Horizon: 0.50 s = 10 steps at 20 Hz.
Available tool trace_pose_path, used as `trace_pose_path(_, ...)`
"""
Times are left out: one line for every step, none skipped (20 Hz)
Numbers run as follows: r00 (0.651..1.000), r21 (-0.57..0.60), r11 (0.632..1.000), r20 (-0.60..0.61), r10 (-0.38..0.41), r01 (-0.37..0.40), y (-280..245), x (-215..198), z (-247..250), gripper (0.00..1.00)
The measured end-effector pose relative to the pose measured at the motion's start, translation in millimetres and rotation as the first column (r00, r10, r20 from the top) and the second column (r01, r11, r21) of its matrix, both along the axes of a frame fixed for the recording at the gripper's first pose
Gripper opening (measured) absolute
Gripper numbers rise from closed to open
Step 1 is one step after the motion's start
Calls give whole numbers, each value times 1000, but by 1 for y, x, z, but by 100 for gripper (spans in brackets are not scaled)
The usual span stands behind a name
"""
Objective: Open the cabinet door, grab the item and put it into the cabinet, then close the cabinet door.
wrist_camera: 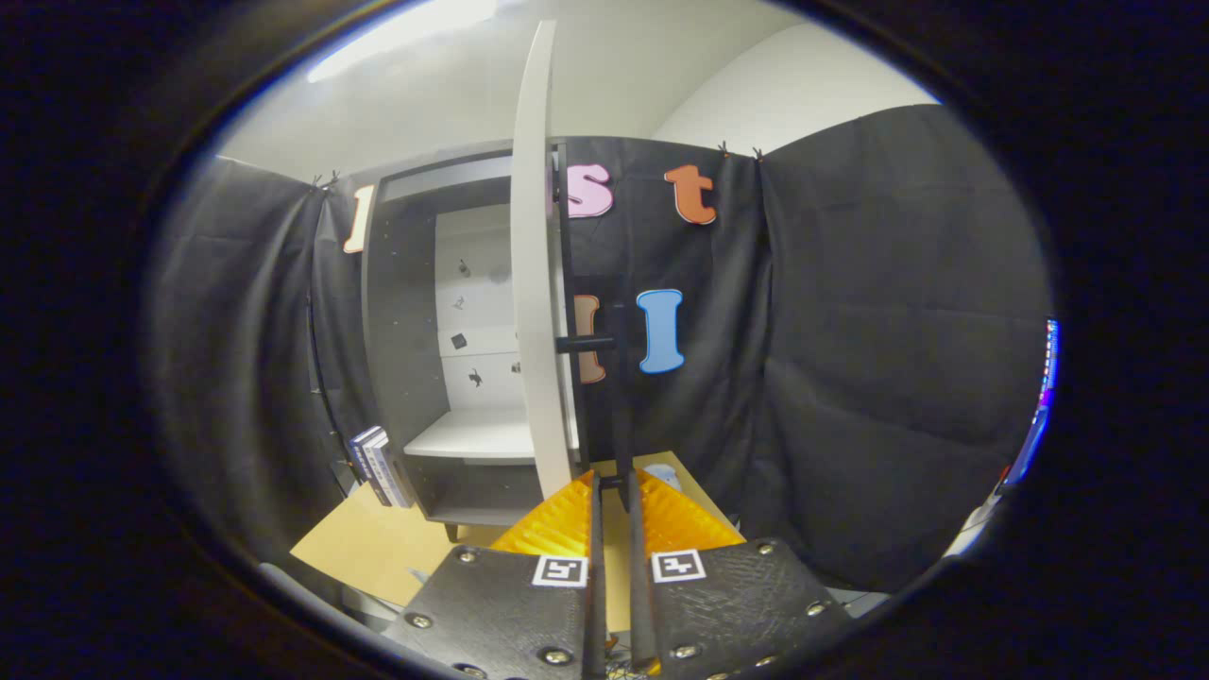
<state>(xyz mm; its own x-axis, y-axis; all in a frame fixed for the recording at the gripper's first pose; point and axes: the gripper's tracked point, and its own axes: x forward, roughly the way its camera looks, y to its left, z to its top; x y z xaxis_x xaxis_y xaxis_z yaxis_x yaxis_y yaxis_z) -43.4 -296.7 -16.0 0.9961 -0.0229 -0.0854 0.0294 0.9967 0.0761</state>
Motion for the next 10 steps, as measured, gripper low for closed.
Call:
trace_pose_path(1000,1,1000,4,-10,10,2,-5,1,10)
trace_pose_path(1000,6,1000,9,-1,1,10,-9,1,11)
trace_pose_path(1000,11,1000,9,10,-10,20,-15,-1,10)
trace_pose_path(1000,10,1000,5,10,-10,30,-22,-5,10)
trace_pose_path(1000,14,999,-4,29,-29,43,-27,-10,10)
trace_pose_path(999,24,999,-10,48,-48,61,-30,-17,19)
trace_pose_path(998,32,998,-15,54,-54,73,-29,-22,23)
trace_pose_path(997,39,997,-22,73,-73,88,-27,-30,35)
trace_pose_path(995,40,995,-35,88,-87,103,-25,-42,47)
trace_pose_path(993,42,993,-55,108,-106,117,-19,-57,59)
